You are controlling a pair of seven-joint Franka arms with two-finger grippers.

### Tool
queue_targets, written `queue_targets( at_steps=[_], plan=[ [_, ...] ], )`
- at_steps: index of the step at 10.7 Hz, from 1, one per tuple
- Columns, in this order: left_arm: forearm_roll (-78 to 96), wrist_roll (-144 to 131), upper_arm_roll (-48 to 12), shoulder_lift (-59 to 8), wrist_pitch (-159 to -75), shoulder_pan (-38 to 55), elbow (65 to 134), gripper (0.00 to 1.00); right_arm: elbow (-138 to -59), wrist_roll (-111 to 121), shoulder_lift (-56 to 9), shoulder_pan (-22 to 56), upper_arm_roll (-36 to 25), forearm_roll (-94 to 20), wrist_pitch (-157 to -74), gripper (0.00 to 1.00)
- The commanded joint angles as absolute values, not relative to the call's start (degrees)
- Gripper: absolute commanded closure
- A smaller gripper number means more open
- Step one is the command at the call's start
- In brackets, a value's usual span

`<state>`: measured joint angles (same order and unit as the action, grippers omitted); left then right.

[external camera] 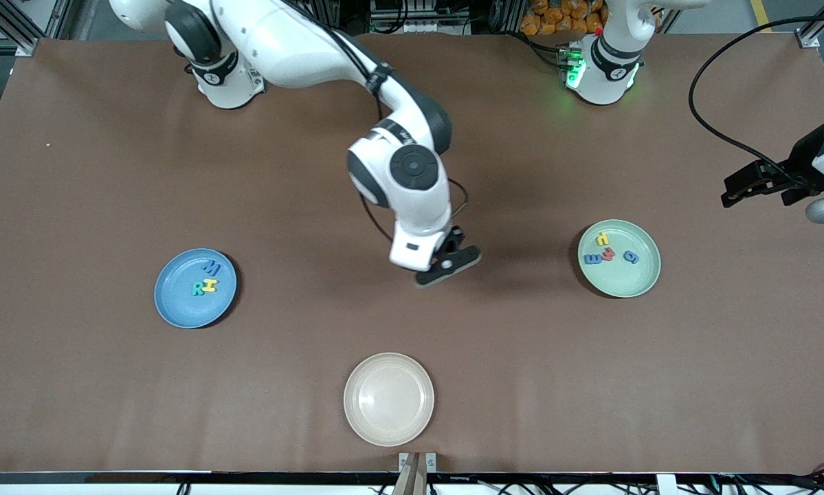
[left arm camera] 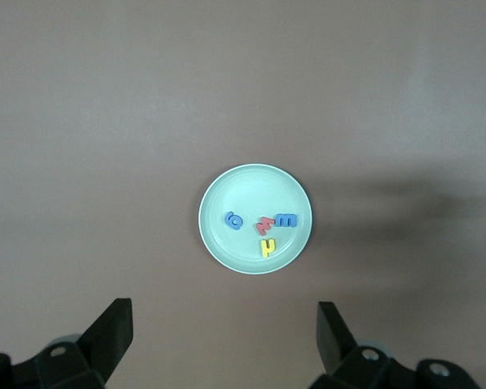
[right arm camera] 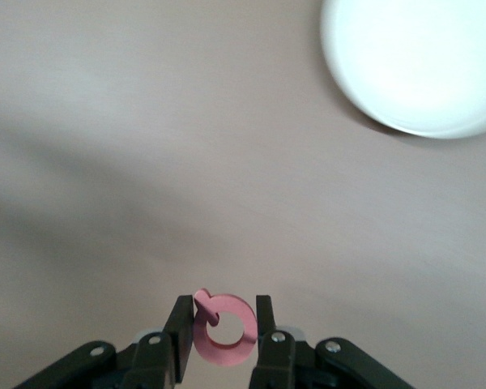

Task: Sort uppercase to blue plate, lowercase to green plate
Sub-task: 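Carry the pink letter with the right gripper over the blue plate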

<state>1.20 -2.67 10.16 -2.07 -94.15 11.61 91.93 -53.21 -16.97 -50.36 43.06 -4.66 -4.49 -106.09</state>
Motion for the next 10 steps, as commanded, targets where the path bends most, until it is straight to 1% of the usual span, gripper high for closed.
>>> queue_targets(
  at_steps=[1, 2, 4, 5, 7, 8, 10],
  plan=[
    [0.4, -3.7, 9.7, -1.6, -94.9, 11.7, 93.2, 0.00, -55.7, -17.7, -45.4, 38.0, -5.3, -5.9, -95.5, 1.00],
    [0.4, -3.7, 9.4, -1.6, -94.9, 11.8, 93.3, 0.00, -55.7, -17.1, -44.5, 36.3, -5.6, -5.5, -92.9, 1.00],
    [0.3, -3.7, 9.0, -2.1, -95.1, 11.9, 93.0, 0.00, -56.2, -17.0, -41.9, 33.4, -6.4, -5.7, -90.6, 1.00],
    [-0.1, -3.7, 9.0, -2.3, -95.1, 11.8, 92.6, 0.00, -60.0, -15.4, -37.4, 30.3, -6.3, -5.9, -89.7, 1.00],
    [-0.6, -3.8, 9.0, -2.9, -95.2, 12.0, 92.5, 0.00, -77.3, -8.2, -24.4, 23.9, -6.0, -5.9, -93.7, 1.00],
    [-0.8, -3.8, 8.7, -2.9, -95.2, 12.0, 92.4, 0.00, -83.4, -6.0, -20.3, 20.2, -5.4, -5.6, -94.6, 1.00],
    [-0.8, -3.7, 8.6, -3.0, -95.5, 11.9, 92.5, 0.00, -89.7, -3.9, -16.9, 13.7, -5.3, -5.5, -96.1, 1.00]
  ],
)
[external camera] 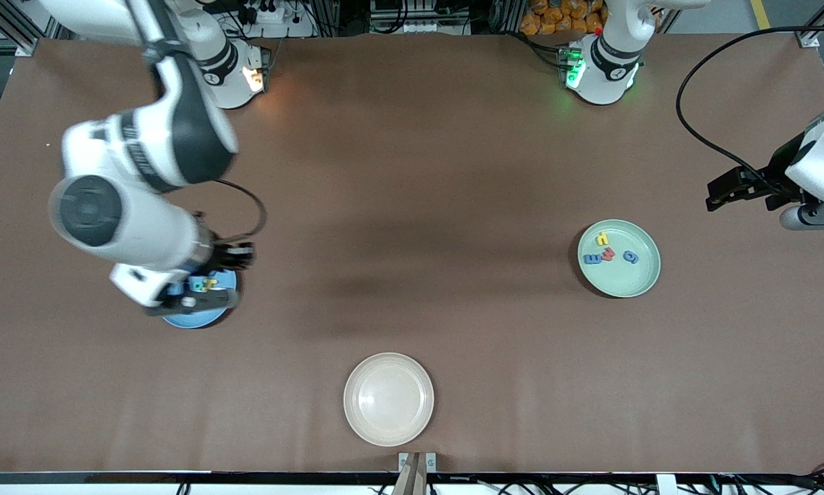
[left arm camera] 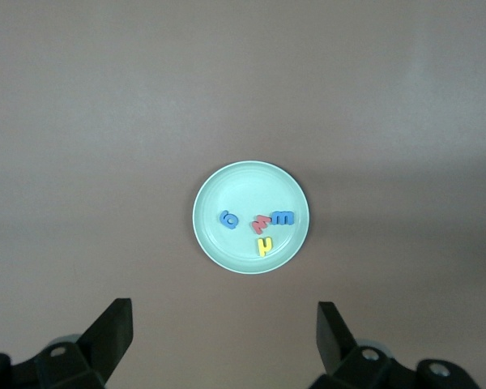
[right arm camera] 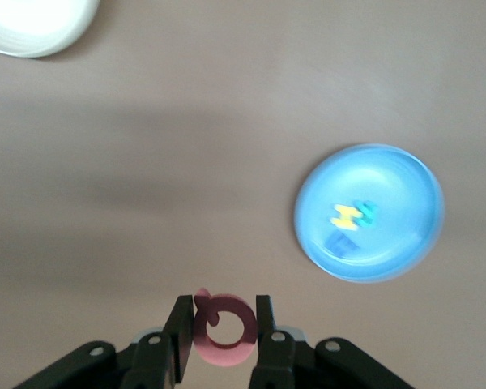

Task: Sort uppercase to blue plate, lowercase to green plate
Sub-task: 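Carry the pink letter with the right gripper over the blue plate, then lower the pink letter onto the blue plate and open the right gripper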

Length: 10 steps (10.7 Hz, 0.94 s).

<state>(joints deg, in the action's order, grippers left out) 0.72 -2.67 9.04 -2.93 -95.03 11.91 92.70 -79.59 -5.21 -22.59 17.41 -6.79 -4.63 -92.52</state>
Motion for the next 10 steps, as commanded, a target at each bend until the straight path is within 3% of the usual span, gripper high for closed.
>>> queue_targets(
  at_steps=[1, 5, 8, 9, 10],
  plan=[
    [-0.8, -3.7, 8.6, -3.3, -95.5, 11.4, 92.3, 0.00, -94.2, -3.9, -15.3, 11.1, -5.3, -5.5, -100.2, 1.00],
    [-0.8, -3.7, 8.6, -2.7, -95.5, 11.2, 92.5, 0.00, -109.9, -0.9, -15.0, 5.5, -5.1, -5.3, -118.8, 1.00],
    [-0.9, -4.0, 7.9, -2.6, -94.7, 11.7, 92.2, 0.00, -113.9, 1.5, -17.7, 2.8, -5.2, -5.2, -126.3, 0.95],
    [-0.9, -4.7, 7.9, -2.7, -94.6, 11.7, 92.3, 0.00, -113.8, 3.9, -18.2, 1.2, -5.1, -5.2, -126.4, 0.86],
    [-0.9, -5.0, 7.9, -2.7, -94.5, 11.7, 92.3, 0.00, -113.8, 6.0, -19.4, 0.4, -5.1, -5.3, -126.9, 0.62]
  ],
)
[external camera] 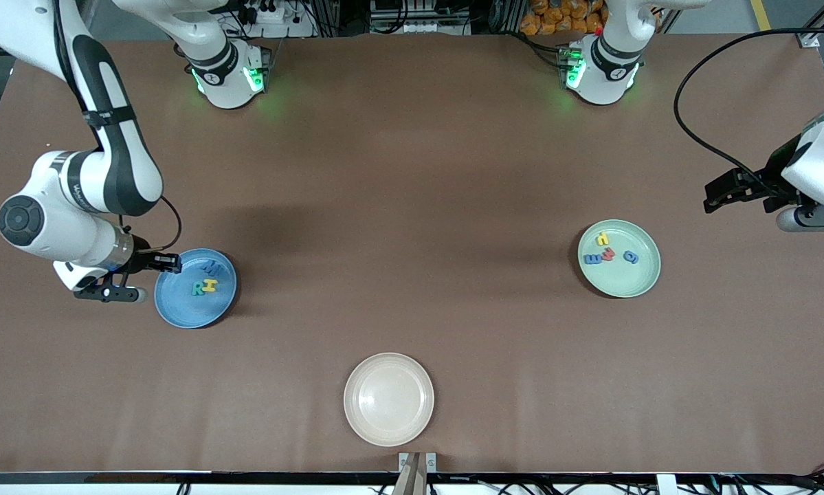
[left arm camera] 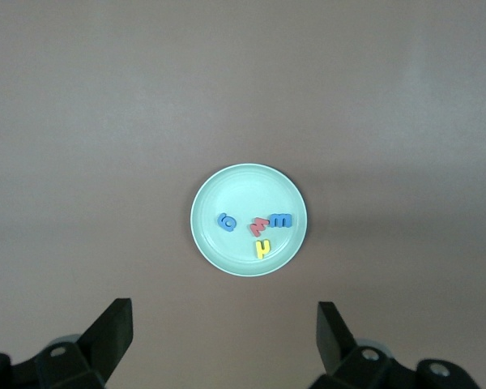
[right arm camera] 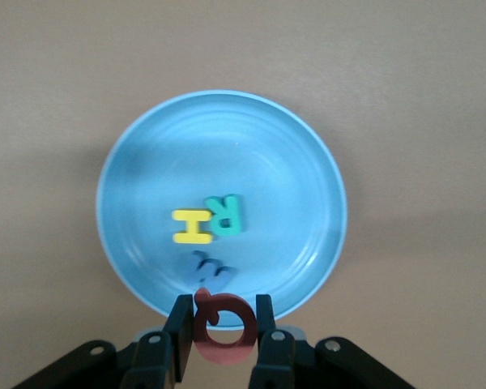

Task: Sort uppercase to blue plate, lowercase to green plate
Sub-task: 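Lower the pink letter onto the blue plate and open the right gripper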

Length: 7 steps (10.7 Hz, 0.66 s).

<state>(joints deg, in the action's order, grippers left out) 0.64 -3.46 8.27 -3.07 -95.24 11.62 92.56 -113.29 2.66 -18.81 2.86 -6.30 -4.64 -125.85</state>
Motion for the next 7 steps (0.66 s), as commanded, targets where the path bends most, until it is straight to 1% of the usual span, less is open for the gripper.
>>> queue_targets(
  at_steps=[1, 5, 7],
  plan=[
    [-0.9, -5.0, 7.8, -2.7, -94.5, 11.6, 92.3, 0.00, -113.8, 6.4, -19.7, 0.4, -5.1, -5.3, -128.0, 0.01],
    [-0.9, -5.0, 7.9, -2.9, -94.3, 11.1, 92.5, 0.00, -112.3, 6.2, -18.7, 0.4, -5.1, -5.7, -127.9, 0.00],
    [-0.9, -5.1, 7.9, -2.9, -94.3, 11.2, 92.5, 0.00, -111.4, 6.2, -14.3, 0.0, -5.1, -5.7, -127.2, 0.00]
  ],
)
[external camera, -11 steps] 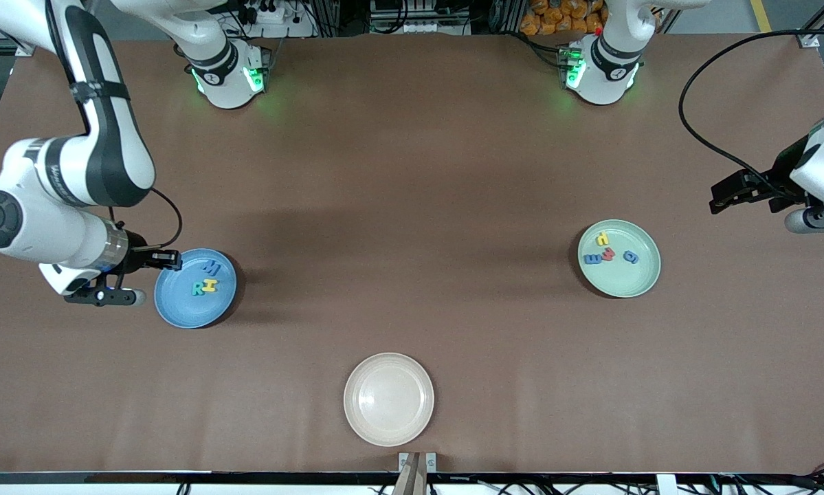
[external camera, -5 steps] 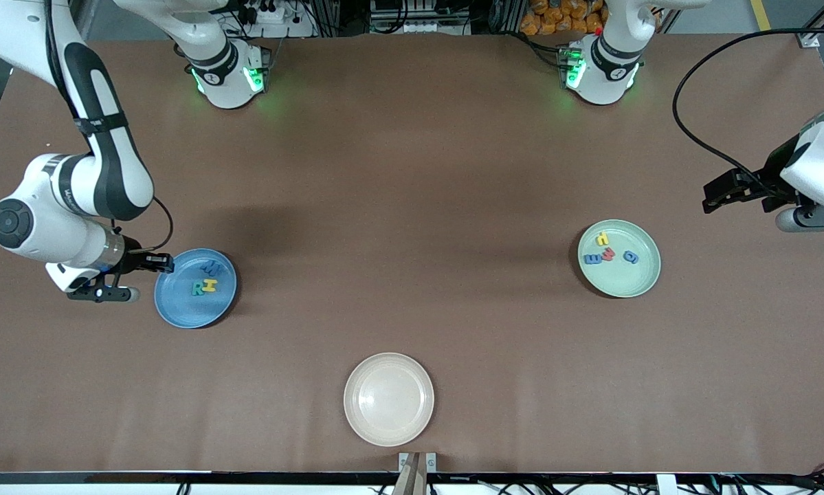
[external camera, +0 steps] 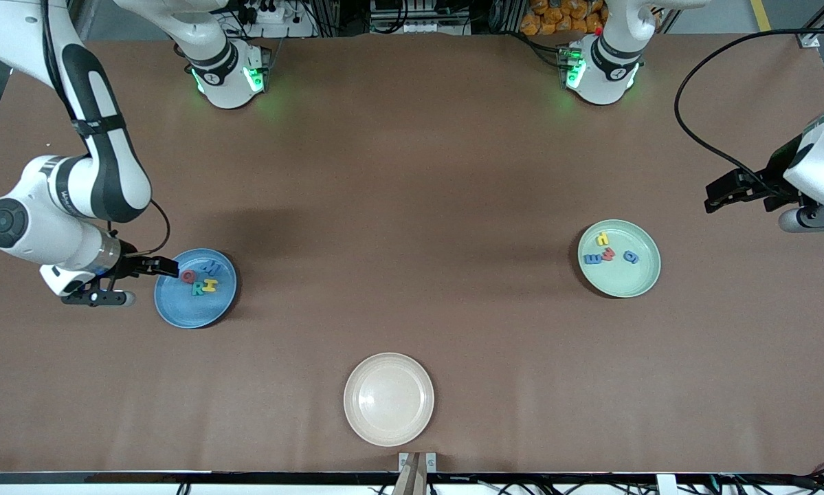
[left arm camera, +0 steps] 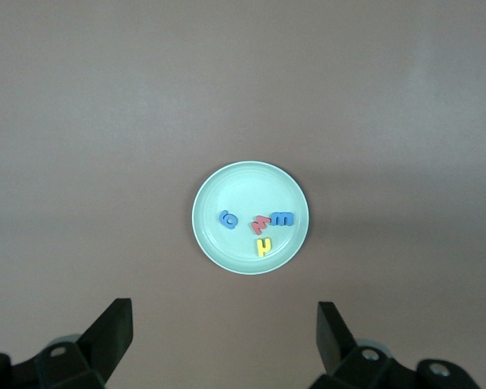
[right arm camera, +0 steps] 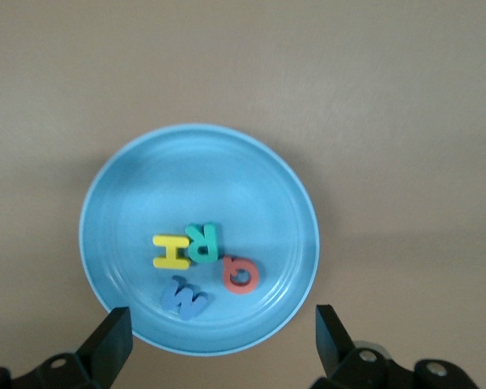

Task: Sort uppercase to blue plate, lowercase to green plate
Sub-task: 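Lower the pink letter onto the blue plate and open the right gripper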

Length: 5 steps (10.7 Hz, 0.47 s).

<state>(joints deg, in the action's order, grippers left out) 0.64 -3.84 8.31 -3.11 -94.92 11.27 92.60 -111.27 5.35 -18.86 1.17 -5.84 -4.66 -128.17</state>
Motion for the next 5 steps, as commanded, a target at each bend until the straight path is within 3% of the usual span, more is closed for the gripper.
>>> queue_targets(
  at_steps=[1, 5],
  plan=[
    [-0.9, -5.1, 7.8, -2.9, -94.3, 11.2, 92.5, 0.00, -111.1, 6.2, -12.1, 0.2, -5.1, -5.7, -126.2, 0.00],
    [-0.9, -5.1, 7.9, -3.0, -94.0, 11.2, 92.5, 0.00, -103.4, 5.8, -9.5, 0.7, -5.3, -5.2, -115.2, 0.00]
  ],
)
